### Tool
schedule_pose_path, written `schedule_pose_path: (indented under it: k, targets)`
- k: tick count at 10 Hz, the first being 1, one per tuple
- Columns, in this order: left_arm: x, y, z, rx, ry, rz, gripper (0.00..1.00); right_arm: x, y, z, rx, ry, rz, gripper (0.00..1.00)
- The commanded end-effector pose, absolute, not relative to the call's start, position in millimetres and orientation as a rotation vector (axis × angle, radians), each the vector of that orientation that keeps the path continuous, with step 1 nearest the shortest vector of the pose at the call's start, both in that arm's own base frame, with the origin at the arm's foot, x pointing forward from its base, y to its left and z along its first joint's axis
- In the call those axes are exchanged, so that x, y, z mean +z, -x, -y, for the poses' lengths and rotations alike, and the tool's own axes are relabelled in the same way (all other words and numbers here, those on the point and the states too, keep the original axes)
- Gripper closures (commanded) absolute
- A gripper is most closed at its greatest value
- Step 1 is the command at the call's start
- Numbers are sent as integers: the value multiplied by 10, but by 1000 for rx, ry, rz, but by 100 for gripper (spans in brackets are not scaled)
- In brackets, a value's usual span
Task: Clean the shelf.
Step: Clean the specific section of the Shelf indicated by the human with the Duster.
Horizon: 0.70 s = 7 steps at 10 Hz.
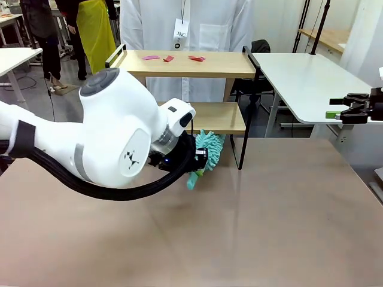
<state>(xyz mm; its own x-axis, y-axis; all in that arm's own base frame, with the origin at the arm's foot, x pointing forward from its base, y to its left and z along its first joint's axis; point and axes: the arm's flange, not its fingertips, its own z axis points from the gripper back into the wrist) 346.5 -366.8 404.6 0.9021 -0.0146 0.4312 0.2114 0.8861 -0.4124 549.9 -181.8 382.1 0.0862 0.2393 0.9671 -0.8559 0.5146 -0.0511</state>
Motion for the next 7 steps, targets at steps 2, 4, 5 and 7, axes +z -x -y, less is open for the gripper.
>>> schedule_pose_path:
  k: [2, 4, 5, 7]
  targets:
    - [3919, -3542, 4113, -50, 463, 468, 87, 3855, -5505, 1809, 904, -633, 1212, 0]
    - [3809, -3573, 4240, -10, 481, 488, 87, 3855, -5505, 1809, 904, -633, 1212, 0]
    - [3754, -3586, 4300, 2, 473, 498, 87, 3855, -5505, 1809, 904, -633, 1212, 0]
    - [3664, -3596, 4436, -10, 497, 493, 87, 3855, -5505, 1809, 904, -633, 1212, 0]
